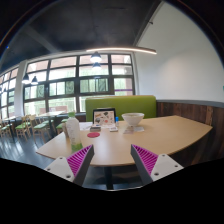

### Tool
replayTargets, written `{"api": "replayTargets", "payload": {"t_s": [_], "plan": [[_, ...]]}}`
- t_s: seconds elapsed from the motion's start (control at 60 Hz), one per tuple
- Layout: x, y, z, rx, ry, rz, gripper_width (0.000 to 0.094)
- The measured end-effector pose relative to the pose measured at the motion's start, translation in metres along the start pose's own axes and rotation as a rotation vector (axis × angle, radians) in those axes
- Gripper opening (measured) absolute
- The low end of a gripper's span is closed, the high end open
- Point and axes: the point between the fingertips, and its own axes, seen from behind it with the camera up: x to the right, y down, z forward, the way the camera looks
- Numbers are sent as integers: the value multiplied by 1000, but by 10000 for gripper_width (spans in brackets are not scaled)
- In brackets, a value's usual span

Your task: Pour water

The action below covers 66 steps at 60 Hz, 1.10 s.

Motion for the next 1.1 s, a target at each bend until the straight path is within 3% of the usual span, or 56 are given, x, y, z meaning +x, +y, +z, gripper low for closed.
{"api": "replayTargets", "payload": {"t_s": [0.267, 0.517, 0.833, 0.9, 0.933, 0.95, 1.033, 1.1], "plan": [[-36, 8, 10, -8, -96, -28, 830], [-124, 4, 81, 47, -160, -78, 822], [-172, -6, 196, 64, -62, -100, 805], [-184, -5, 196, 48, -66, -98, 733], [-179, -2, 199, 35, -37, -112, 500], [-178, -1, 200, 32, -23, -123, 442], [-164, -3, 210, 71, 50, -139, 409], [-171, -5, 200, 99, 52, -163, 369]]}}
